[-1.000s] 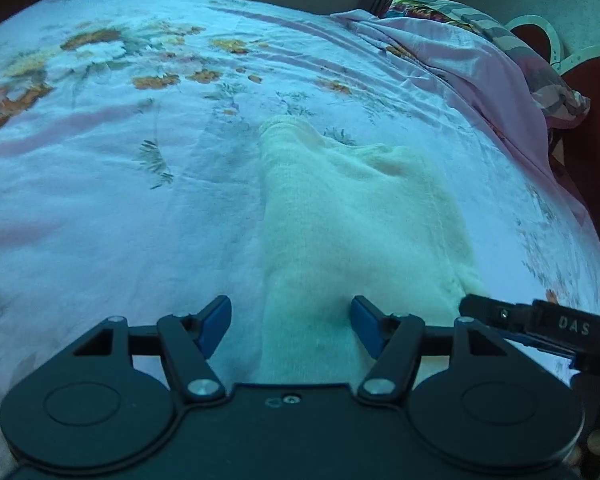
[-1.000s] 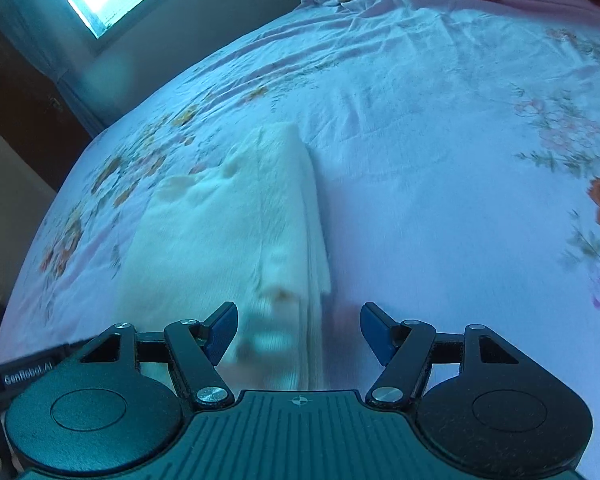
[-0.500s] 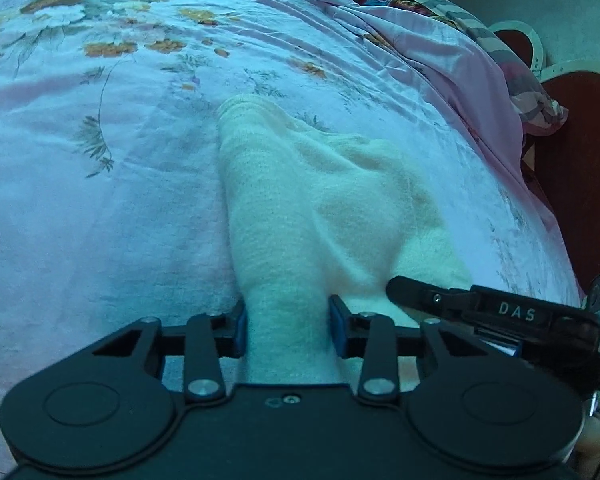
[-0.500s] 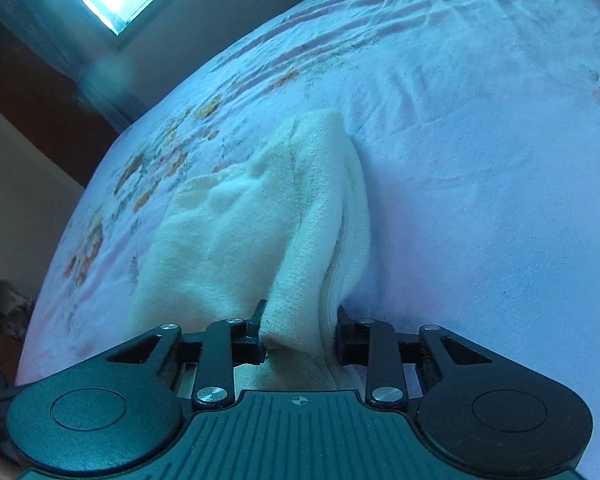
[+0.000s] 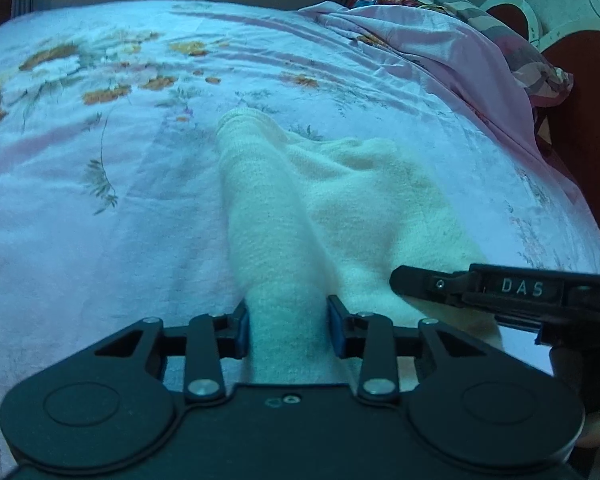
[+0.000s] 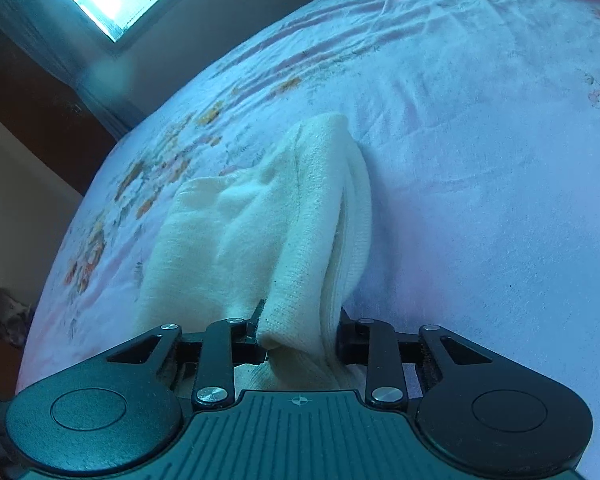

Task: Fold small clothes

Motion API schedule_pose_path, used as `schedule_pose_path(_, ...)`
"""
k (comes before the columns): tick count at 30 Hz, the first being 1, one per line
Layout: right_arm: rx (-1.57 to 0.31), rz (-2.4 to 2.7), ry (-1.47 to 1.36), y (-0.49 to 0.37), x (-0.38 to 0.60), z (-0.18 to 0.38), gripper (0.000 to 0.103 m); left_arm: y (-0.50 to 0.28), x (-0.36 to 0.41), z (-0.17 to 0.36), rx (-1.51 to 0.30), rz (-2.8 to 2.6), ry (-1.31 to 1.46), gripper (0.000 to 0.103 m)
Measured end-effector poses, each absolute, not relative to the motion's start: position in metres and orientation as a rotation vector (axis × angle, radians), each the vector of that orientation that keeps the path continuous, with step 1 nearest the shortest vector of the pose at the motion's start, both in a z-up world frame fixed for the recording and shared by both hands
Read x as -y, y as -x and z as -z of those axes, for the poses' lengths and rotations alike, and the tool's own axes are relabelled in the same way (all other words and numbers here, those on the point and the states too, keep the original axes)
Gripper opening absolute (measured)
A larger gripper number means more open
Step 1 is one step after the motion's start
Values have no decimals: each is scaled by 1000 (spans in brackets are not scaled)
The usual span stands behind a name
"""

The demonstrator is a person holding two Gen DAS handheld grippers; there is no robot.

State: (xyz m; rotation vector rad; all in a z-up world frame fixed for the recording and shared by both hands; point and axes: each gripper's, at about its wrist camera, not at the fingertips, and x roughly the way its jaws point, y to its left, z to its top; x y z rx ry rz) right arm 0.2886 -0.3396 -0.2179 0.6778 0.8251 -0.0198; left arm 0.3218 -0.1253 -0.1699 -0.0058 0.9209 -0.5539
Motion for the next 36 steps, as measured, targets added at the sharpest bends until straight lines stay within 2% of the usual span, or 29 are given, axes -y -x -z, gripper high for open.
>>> schedule_pose_path(10, -756, -54, -662, -287, 314, 182, 28, -307, 116, 143, -844, 541, -2, 29)
schedule_pose_path(22, -684, -175, -587, -310, 247, 134, 28, -311, 48, 99, -773, 474, 47, 29)
schedule_pose_path(36, -739, -215, -560, -331, 188, 158, 28, -319, -14, 125, -807, 407, 92, 29)
